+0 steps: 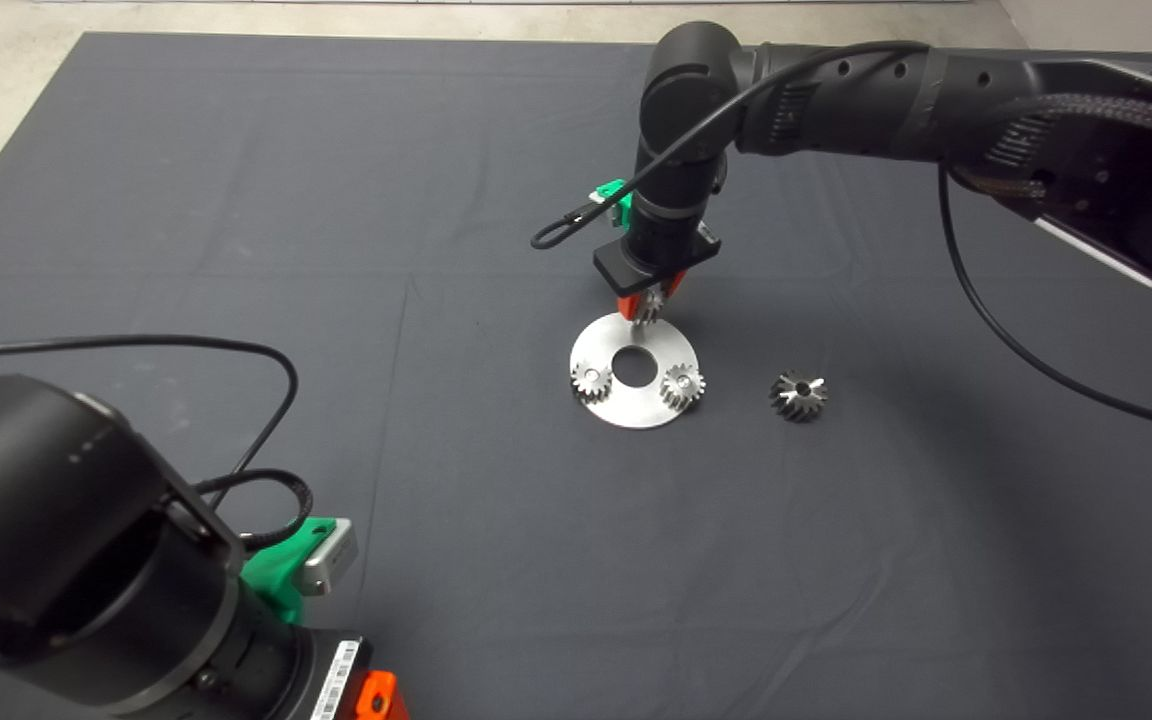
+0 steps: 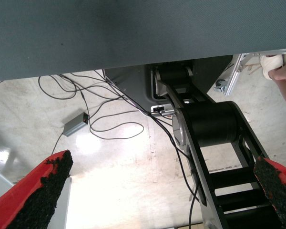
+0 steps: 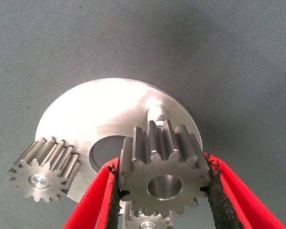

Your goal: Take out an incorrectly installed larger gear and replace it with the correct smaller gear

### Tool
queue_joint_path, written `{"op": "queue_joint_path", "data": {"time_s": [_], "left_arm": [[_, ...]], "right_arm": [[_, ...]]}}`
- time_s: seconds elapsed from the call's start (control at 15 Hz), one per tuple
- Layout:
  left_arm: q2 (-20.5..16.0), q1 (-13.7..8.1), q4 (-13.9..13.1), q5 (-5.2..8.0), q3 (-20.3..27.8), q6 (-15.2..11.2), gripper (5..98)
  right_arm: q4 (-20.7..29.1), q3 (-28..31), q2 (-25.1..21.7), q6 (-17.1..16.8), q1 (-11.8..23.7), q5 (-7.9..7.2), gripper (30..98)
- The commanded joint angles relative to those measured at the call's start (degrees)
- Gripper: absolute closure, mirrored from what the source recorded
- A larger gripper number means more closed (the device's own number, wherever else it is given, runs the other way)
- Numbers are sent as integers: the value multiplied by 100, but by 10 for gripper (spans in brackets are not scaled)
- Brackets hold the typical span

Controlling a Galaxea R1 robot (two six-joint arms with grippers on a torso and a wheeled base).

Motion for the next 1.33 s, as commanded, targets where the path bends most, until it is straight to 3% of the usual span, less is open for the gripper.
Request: {"op": "queue_joint_path", "data": {"time_s": [0.0, 1.27], "left_arm": [[11, -26, -109, -9, 68, -45, 55], [11, -26, -109, -9, 68, -45, 55]], "right_arm": [[25, 9, 42, 25, 173, -193, 869], [-511, 101, 130, 166, 121, -202, 869]]}}
